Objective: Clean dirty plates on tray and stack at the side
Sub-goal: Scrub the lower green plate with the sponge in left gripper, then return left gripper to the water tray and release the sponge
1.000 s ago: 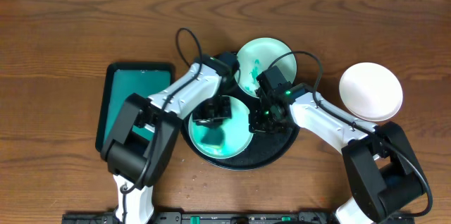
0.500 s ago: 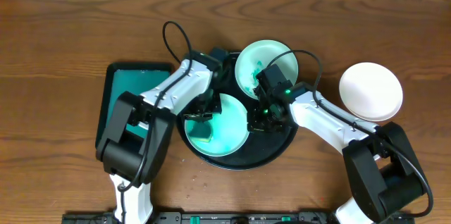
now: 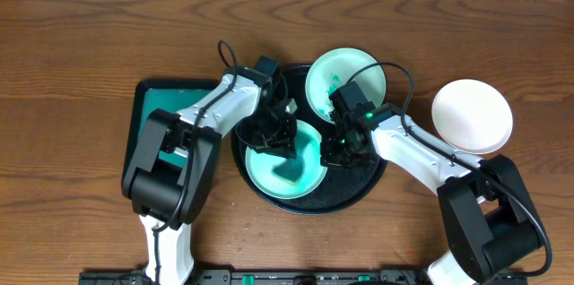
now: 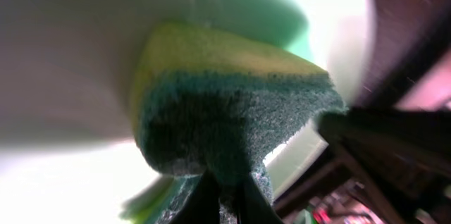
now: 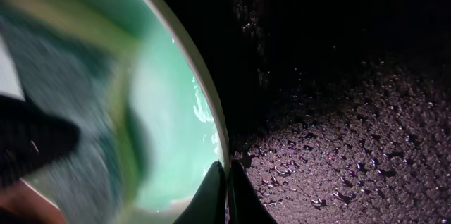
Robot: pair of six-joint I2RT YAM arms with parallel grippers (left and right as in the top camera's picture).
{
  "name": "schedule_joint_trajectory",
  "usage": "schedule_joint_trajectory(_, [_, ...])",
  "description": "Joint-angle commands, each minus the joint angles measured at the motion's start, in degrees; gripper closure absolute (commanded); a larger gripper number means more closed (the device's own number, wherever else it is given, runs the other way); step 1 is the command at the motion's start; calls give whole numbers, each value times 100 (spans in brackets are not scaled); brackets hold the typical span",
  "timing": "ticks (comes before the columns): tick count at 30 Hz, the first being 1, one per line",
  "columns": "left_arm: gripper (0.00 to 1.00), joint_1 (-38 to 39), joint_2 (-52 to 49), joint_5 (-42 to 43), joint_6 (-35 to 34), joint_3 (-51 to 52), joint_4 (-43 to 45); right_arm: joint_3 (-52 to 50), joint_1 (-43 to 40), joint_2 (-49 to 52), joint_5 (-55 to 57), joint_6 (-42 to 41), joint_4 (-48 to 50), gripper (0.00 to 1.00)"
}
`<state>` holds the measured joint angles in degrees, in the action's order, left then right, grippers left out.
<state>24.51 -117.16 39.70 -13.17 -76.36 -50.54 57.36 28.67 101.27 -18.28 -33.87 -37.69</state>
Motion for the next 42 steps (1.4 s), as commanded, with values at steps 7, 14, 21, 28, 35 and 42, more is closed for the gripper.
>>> schedule_joint_trajectory(7, [93, 92, -105, 1445, 262, 74, -11, -81, -7, 9, 219, 70, 203, 98])
schedule_joint_trajectory(14, [93, -66, 46, -1180, -369, -199, -623, -81, -7, 9, 216, 70, 201, 99])
schedule_joint_trajectory(21, [93, -229, 903, -1904, -562, -431, -857, -81, -9, 9, 219, 70, 223, 98])
schedule_joint_trajectory(28, [93, -260, 2166, -3082, -979, -437, -1043, -81, -17, 9, 280, 70, 229, 98])
schedule_joint_trajectory(35, [93, -879, 2194, -4881, -1331, -435, -1314, -81, -15, 9, 282, 72, 236, 99])
schedule_joint_trajectory(42, [93, -2199, 1696, -4621, -1137, -435, -1154, -81, -11, 9, 280, 74, 236, 98])
